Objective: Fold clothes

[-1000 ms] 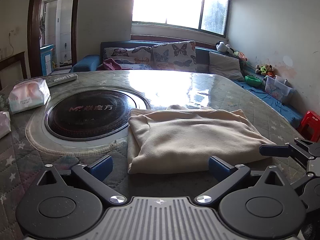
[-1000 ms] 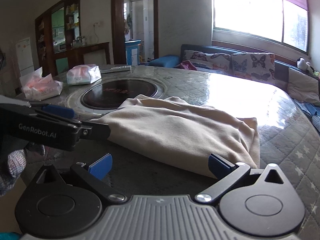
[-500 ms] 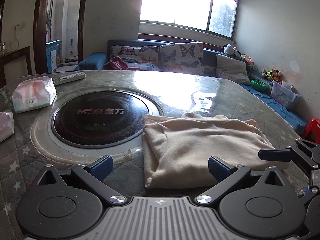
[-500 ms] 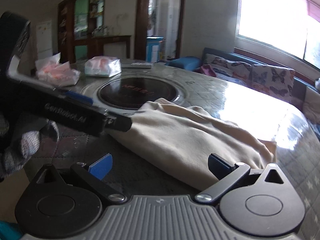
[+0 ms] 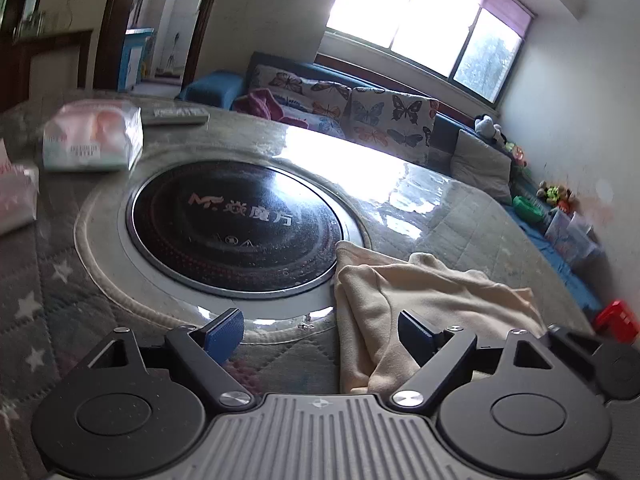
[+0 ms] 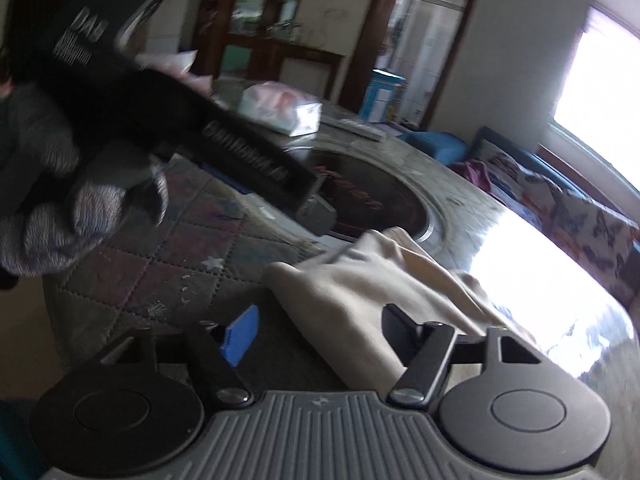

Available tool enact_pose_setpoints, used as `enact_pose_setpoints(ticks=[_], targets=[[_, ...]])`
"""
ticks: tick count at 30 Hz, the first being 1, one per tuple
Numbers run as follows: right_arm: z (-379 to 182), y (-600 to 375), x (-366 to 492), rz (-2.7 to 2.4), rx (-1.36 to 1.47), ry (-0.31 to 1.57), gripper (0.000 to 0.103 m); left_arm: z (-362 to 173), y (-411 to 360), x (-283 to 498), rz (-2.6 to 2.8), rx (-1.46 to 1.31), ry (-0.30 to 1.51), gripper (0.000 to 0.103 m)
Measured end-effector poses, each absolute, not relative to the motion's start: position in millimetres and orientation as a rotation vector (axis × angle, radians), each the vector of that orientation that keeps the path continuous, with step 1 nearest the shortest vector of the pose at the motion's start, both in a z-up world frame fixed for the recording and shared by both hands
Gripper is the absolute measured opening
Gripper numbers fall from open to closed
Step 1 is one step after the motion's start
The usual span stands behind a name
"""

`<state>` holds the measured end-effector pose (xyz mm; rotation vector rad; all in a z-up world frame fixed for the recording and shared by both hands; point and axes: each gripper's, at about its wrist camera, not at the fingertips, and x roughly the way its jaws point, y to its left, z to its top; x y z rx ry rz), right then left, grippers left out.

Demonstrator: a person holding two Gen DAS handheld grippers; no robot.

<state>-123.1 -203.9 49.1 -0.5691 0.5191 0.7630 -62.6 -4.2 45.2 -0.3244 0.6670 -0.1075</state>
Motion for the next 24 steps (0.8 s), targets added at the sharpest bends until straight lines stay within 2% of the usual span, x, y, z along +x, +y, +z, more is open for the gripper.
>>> enact_pose_setpoints(ticks=[4,6,8,11,14,24], targets=[[42,-188,-123,0.785,-0.66,0.505,0.051,44,1,-56,-0.126,-0.414,0.688,0.086],[39,-181,-123,0.786,-0.706,0.484,0.048,43,1,-54,-0.147,-0.463,0.698,0.088],[38,-178,-122,0.78,-0.714,0.468,0.032,42,2,-50,-0.15,-0.511,0.708,0.09],[45,-182,-117,0.784,-0.662,0.47,0.02,38,3,-44,-0.145,-0.578,0.729,0.092],[56,-193,-112,0.788,-0.556,0.48,0.017,33,7,-38,-0.14,-0.658,0.756,0.092],[74,-223,-111,0.805,-0.402,0.464,0.015,10,6,-19,-0.216,-0.95,0.83,0.09]])
